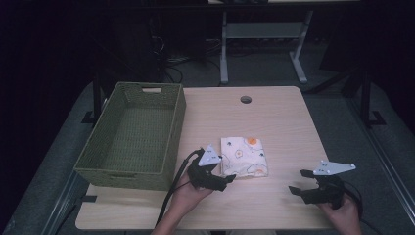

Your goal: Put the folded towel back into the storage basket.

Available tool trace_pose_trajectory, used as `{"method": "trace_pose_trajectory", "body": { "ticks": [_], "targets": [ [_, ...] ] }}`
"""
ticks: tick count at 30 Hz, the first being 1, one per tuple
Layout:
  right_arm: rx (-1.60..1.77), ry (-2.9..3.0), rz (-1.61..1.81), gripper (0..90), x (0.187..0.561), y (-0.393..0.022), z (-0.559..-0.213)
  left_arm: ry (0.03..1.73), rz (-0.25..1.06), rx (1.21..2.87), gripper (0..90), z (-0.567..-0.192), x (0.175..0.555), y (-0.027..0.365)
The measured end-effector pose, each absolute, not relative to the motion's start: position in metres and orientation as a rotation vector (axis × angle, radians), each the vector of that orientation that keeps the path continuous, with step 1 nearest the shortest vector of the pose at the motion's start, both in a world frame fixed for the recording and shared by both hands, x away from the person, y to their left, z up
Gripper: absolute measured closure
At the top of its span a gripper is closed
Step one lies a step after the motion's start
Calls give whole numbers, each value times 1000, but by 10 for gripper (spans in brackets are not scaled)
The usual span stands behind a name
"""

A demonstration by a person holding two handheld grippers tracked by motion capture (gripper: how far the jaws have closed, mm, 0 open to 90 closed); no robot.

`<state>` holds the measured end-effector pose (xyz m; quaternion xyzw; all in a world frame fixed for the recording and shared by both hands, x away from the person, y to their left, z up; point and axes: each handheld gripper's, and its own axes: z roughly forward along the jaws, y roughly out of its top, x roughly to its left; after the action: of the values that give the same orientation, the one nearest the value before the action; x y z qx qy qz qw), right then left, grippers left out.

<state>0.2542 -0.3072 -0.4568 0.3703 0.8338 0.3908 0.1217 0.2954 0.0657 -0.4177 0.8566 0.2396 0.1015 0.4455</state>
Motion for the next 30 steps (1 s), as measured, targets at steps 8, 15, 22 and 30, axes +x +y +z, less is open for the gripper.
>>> {"method": "trace_pose_trajectory", "body": {
  "ticks": [8, 15, 22, 30],
  "targets": [
    [1082, 2436, 1148, 208, 254, -308, -456, 600, 225, 2136, 231, -414, 321, 44],
    [1083, 2432, 1163, 208, 255, -309, -457, 605, 205, 2174, 232, -413, 340, 27],
    [1082, 2433, 1165, 208, 254, -309, -456, 644, 185, 2238, 236, -418, 366, 10],
    [1079, 2435, 1168, 208, 254, -309, -456, 682, 159, 2305, 251, -426, 383, -1]
  ]
}}
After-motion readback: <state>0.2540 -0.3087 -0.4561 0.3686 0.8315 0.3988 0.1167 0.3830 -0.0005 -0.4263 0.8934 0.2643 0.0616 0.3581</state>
